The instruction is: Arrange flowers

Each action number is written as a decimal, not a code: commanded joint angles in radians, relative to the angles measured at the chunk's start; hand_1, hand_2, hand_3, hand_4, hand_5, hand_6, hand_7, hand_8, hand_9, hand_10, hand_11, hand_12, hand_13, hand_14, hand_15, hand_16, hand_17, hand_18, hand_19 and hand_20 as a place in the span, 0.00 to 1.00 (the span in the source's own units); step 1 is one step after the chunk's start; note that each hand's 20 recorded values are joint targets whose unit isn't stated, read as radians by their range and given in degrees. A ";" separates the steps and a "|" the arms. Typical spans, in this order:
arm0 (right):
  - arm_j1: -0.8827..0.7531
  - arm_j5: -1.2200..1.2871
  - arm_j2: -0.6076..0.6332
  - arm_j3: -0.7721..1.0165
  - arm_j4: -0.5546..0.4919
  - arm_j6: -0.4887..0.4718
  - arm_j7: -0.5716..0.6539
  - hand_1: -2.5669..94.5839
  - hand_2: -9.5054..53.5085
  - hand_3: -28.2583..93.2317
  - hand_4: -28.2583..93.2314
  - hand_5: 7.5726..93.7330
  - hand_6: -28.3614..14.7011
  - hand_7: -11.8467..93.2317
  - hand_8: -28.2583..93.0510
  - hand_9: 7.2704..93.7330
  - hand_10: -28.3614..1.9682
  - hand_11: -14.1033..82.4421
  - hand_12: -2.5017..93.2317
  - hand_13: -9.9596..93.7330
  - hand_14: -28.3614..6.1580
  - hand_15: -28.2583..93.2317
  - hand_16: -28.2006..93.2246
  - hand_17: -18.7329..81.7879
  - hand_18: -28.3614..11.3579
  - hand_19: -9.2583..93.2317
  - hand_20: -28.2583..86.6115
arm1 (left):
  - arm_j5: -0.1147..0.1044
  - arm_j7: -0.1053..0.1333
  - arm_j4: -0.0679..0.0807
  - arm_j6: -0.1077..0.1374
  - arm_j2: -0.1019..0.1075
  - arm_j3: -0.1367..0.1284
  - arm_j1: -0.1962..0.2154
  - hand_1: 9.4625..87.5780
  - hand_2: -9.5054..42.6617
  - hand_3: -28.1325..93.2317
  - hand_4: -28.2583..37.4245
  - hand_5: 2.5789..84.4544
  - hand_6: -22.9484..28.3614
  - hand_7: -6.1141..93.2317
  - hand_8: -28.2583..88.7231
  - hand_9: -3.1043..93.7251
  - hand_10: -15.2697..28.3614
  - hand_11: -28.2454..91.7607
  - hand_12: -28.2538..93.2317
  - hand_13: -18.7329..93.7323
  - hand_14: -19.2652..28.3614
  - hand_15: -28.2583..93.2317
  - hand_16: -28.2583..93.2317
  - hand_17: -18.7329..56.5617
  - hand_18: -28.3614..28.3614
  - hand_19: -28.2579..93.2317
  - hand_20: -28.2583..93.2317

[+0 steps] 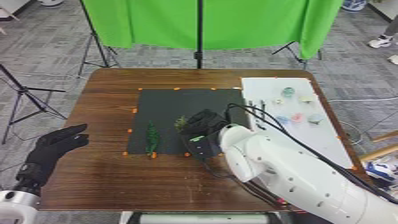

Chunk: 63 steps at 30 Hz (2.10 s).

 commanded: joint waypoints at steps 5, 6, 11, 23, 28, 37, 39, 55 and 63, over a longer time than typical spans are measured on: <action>0.010 -0.005 -0.027 -0.015 0.027 0.058 -0.034 0.94 0.00 0.00 0.61 0.77 0.50 0.35 0.39 0.97 0.54 0.36 0.37 1.00 0.73 0.61 0.37 0.95 0.61 0.83 0.51 | 0.007 -0.014 0.011 -0.023 -0.006 0.003 0.000 0.29 0.11 0.74 0.18 0.53 0.56 0.16 0.19 0.51 0.70 0.38 0.32 0.51 0.82 0.41 0.23 0.38 0.77 0.40 0.42; 0.013 -0.023 -0.030 -0.021 0.032 0.064 -0.037 0.94 0.00 0.00 0.61 0.77 0.50 0.35 0.39 0.97 0.54 0.36 0.37 1.00 0.73 0.61 0.37 0.95 0.61 0.82 0.51 | 0.007 -0.015 0.011 -0.023 -0.006 0.003 0.001 0.29 0.11 0.74 0.18 0.53 0.56 0.16 0.19 0.51 0.70 0.38 0.32 0.51 0.82 0.41 0.23 0.38 0.77 0.40 0.42; 0.023 -0.098 -0.033 -0.043 0.050 0.063 -0.032 0.93 0.00 0.00 0.61 0.77 0.50 0.35 0.39 0.97 0.56 0.35 0.37 1.00 0.72 0.59 0.38 0.95 0.60 0.82 0.51 | 0.007 -0.018 0.011 -0.030 -0.007 0.003 0.000 0.29 0.11 0.74 0.18 0.53 0.56 0.16 0.20 0.51 0.69 0.38 0.32 0.51 0.82 0.41 0.23 0.38 0.77 0.40 0.42; 0.043 -0.385 -0.010 -0.112 0.073 -0.028 -0.062 0.90 0.00 0.00 0.61 0.76 0.50 0.34 0.38 0.94 0.54 0.38 0.35 1.00 0.72 0.58 0.39 0.94 0.60 0.81 0.53 | 0.006 -0.019 0.010 -0.032 -0.008 -0.001 0.002 0.29 0.11 0.74 0.18 0.53 0.56 0.16 0.20 0.51 0.69 0.38 0.32 0.50 0.82 0.40 0.23 0.38 0.77 0.40 0.42; 0.054 -0.493 -0.006 -0.139 0.075 -0.072 -0.094 0.89 0.00 0.00 0.61 0.75 0.51 0.34 0.38 0.93 0.52 0.39 0.34 1.00 0.71 0.58 0.40 0.93 0.60 0.80 0.54 | 0.008 -0.019 0.008 -0.032 -0.010 -0.002 0.004 0.29 0.11 0.74 0.18 0.53 0.56 0.16 0.20 0.51 0.69 0.38 0.32 0.50 0.82 0.40 0.23 0.38 0.77 0.39 0.42; 0.069 -0.756 0.018 -0.191 0.095 -0.163 -0.161 0.84 0.00 0.05 0.60 0.73 0.54 0.35 0.35 0.90 0.50 0.41 0.30 1.00 0.70 0.54 0.44 0.92 0.58 0.78 0.58 | 0.006 -0.026 0.009 -0.037 -0.006 -0.003 0.000 0.29 0.11 0.74 0.18 0.53 0.56 0.16 0.20 0.51 0.69 0.38 0.32 0.50 0.82 0.41 0.23 0.38 0.77 0.39 0.42; 0.069 -0.791 0.018 -0.192 0.098 -0.175 -0.162 0.76 0.00 0.21 0.50 0.72 0.55 0.35 0.34 0.88 0.51 0.40 0.32 1.00 0.69 0.52 0.48 0.91 0.56 0.77 0.59 | 0.006 -0.028 0.009 -0.038 -0.006 -0.003 0.000 0.29 0.11 0.74 0.18 0.53 0.56 0.16 0.20 0.51 0.69 0.38 0.32 0.50 0.82 0.40 0.23 0.38 0.77 0.40 0.42; 0.069 -0.950 0.025 -0.188 0.108 -0.145 -0.144 0.42 0.00 0.77 0.12 0.63 0.57 0.30 0.17 0.76 0.42 0.32 0.22 0.98 0.66 0.50 0.47 0.88 0.52 0.79 0.56 | 0.005 -0.028 0.009 -0.042 -0.005 -0.003 0.001 0.29 0.11 0.74 0.18 0.53 0.56 0.16 0.20 0.51 0.69 0.38 0.32 0.50 0.82 0.40 0.23 0.38 0.77 0.39 0.42; 0.083 -1.074 0.072 -0.152 0.079 -0.247 -0.148 0.39 0.00 0.76 0.13 0.59 0.59 0.28 0.17 0.70 0.40 0.29 0.21 0.95 0.61 0.51 0.46 0.85 0.48 0.80 0.55 | 0.006 -0.023 0.009 -0.043 -0.006 -0.004 0.000 0.29 0.11 0.74 0.18 0.53 0.56 0.16 0.19 0.51 0.69 0.38 0.32 0.50 0.82 0.41 0.23 0.38 0.77 0.39 0.42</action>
